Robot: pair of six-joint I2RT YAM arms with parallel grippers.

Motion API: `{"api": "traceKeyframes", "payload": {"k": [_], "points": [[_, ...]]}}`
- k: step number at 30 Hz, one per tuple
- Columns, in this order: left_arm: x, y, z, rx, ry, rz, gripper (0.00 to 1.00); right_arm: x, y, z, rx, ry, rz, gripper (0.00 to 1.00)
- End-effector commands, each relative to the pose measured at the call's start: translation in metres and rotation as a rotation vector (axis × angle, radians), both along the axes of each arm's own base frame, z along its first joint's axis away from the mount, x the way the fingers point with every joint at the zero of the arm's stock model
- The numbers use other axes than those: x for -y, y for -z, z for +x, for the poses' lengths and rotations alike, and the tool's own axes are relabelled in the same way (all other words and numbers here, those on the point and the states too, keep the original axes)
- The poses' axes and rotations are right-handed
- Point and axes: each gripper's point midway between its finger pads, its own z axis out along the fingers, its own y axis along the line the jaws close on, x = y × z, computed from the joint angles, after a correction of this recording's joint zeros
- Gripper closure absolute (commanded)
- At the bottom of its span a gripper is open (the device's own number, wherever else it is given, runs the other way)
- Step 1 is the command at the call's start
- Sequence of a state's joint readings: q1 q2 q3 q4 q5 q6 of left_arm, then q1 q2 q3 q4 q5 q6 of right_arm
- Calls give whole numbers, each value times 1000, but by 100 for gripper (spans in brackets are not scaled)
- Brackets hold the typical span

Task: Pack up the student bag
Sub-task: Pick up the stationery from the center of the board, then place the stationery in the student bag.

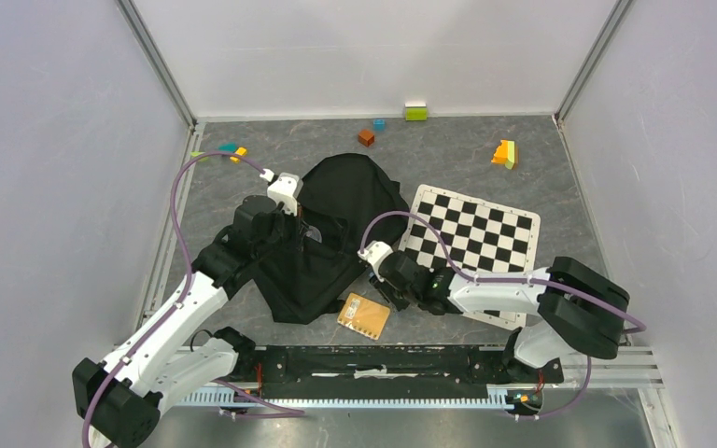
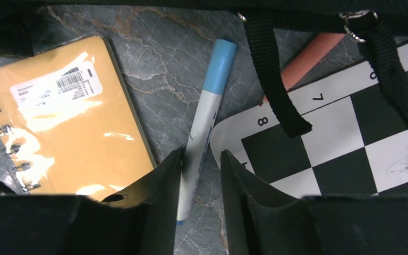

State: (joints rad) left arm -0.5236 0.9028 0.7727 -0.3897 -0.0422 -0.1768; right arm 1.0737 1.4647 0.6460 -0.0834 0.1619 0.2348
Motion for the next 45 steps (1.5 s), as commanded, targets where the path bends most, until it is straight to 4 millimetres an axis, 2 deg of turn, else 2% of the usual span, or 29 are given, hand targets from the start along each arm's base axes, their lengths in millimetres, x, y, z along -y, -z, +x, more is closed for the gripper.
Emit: {"api": "traceKeyframes", "payload": {"k": [1,5,8,12,15,18,21,25,27,33,35,39,45], "points": [[4,-24,6,94,23,-19,98,-16,-9,7,35,15,31,67],[3,-26,6,100,19,-20,98,-2,-5,7,40,78,1,87],[3,-26,6,101,19,-19,98,14,-11,9,60,144,-11,99],[3,-27,6,104,18,-21,98,32,-35,11,115,202,20,100],[2,-28,6,106,15,-21,98,40,-63,14,173,234,91,100],[2,-29,5,108,18,-24,98,36,-99,20,236,235,186,100],[3,-30,5,112,19,-26,98,19,-137,28,291,206,282,100],[2,-30,5,114,17,-26,98,-22,-181,43,347,131,360,100],[2,-30,4,114,17,-25,98,-44,-196,52,356,108,370,100],[1,-31,4,120,13,-26,98,-107,-218,69,369,6,431,100],[0,-31,4,120,12,-24,98,-126,-223,74,373,-22,450,100],[0,-32,4,122,12,-26,98,-153,-209,81,330,-60,409,100],[1,-34,3,127,15,-31,98,-162,-182,92,335,-54,374,100]]}}
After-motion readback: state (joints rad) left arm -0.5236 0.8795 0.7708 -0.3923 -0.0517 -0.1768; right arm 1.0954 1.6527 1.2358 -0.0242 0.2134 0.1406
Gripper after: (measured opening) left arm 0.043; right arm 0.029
